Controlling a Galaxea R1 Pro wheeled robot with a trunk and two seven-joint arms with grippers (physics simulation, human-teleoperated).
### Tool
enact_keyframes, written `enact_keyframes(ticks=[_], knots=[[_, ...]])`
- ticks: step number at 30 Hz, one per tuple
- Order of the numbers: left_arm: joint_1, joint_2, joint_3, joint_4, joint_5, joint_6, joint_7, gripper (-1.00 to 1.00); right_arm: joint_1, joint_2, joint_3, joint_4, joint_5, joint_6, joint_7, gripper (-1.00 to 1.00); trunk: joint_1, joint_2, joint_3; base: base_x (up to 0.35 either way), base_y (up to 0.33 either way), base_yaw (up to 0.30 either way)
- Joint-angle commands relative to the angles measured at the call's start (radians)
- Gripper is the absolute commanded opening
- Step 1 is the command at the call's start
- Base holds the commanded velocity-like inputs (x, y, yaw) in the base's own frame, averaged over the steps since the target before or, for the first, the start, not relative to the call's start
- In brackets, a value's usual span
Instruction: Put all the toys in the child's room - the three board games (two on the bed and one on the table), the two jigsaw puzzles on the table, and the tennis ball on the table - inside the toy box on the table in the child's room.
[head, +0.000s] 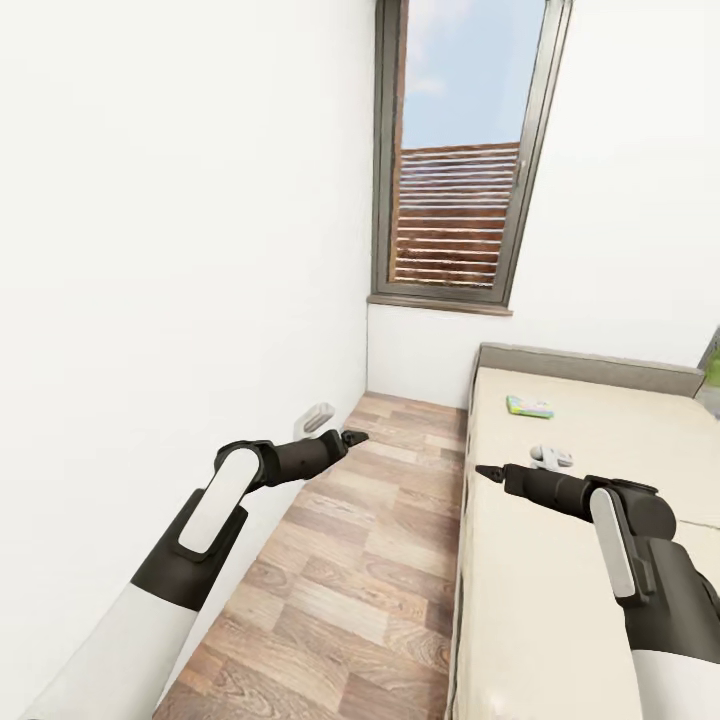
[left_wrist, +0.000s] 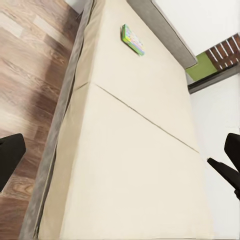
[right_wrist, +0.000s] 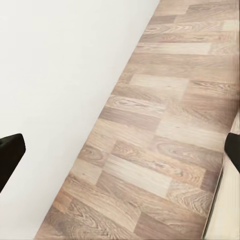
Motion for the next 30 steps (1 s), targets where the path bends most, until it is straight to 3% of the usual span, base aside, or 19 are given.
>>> enact_keyframes(ticks=[1,9,16,17,21,30], knots=[[-0.001,0.000,0.000,-0.001,0.010,0.001,0.010,1.00,-0.001,0.000,-0.001,-0.001,-0.002,0.005,0.002,1.00,0.000,-0.001,-0.001,0.066,0.185,-0.278],[-0.001,-0.001,-0.001,0.011,0.008,0.001,0.009,1.00,0.001,0.001,0.002,-0.019,-0.002,0.005,0.002,1.00,0.000,-0.001,0.003,0.099,0.235,-0.278],[-0.001,-0.008,-0.002,0.014,-0.037,0.001,0.009,1.00,0.002,0.001,0.002,-0.030,-0.002,0.005,0.002,1.00,0.000,-0.001,0.007,0.118,0.179,-0.278],[-0.001,-0.010,-0.002,0.014,-0.059,0.001,0.007,1.00,0.002,0.000,0.002,-0.032,-0.002,0.005,0.002,1.00,0.000,-0.001,0.008,0.054,0.078,-0.278],[-0.001,-0.013,-0.002,0.015,-0.089,0.001,-0.009,1.00,0.002,0.000,0.002,-0.036,-0.002,0.005,0.002,1.00,0.000,-0.001,0.010,0.031,0.044,-0.278],[-0.001,-0.015,-0.002,0.015,-0.103,0.000,-0.025,1.00,0.003,0.000,0.002,-0.039,-0.002,0.005,0.002,1.00,0.000,-0.001,0.014,0.007,0.011,-0.277]])
